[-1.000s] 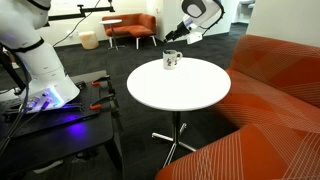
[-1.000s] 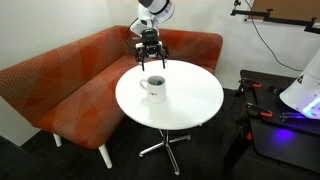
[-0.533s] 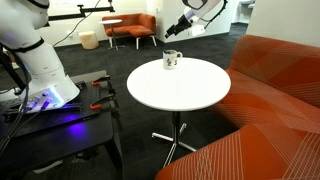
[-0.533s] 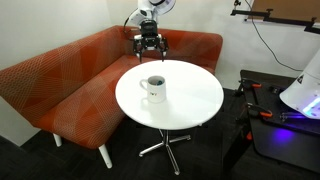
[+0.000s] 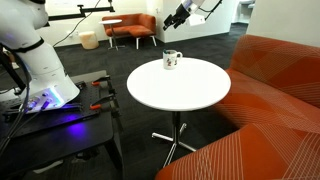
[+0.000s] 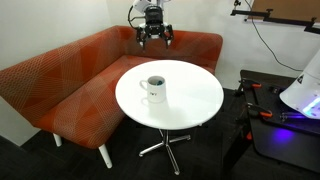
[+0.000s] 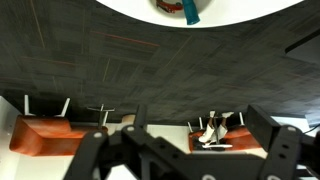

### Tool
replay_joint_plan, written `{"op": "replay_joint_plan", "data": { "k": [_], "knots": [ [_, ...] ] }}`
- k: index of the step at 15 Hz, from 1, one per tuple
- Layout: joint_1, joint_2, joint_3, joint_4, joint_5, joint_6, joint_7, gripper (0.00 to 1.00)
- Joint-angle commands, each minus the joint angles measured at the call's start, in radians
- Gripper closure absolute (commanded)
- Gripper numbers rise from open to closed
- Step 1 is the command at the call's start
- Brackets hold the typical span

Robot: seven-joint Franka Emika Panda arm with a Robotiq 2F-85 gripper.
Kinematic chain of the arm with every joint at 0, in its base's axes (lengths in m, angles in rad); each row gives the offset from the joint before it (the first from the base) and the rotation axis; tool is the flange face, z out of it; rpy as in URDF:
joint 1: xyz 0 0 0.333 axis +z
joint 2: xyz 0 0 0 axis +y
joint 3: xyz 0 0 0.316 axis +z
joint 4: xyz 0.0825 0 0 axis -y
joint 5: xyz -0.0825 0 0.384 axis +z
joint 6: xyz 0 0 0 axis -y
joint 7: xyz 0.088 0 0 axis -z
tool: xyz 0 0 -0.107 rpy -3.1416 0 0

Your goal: Put the marker in the mug

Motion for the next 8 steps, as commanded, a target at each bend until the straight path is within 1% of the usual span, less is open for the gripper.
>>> {"op": "replay_joint_plan", "data": {
  "k": [1,2,8],
  "knots": [
    [0.009,-0.120,-0.028,-0.144,0.050,0.043,0.016,0.00],
    [0.016,-0.038,-0.030,-0.041,0.025,-0.007,0.003,0.00],
    [0.017,-0.036,-0.034,-0.049,0.027,-0.007,0.004,0.00]
  ]
}}
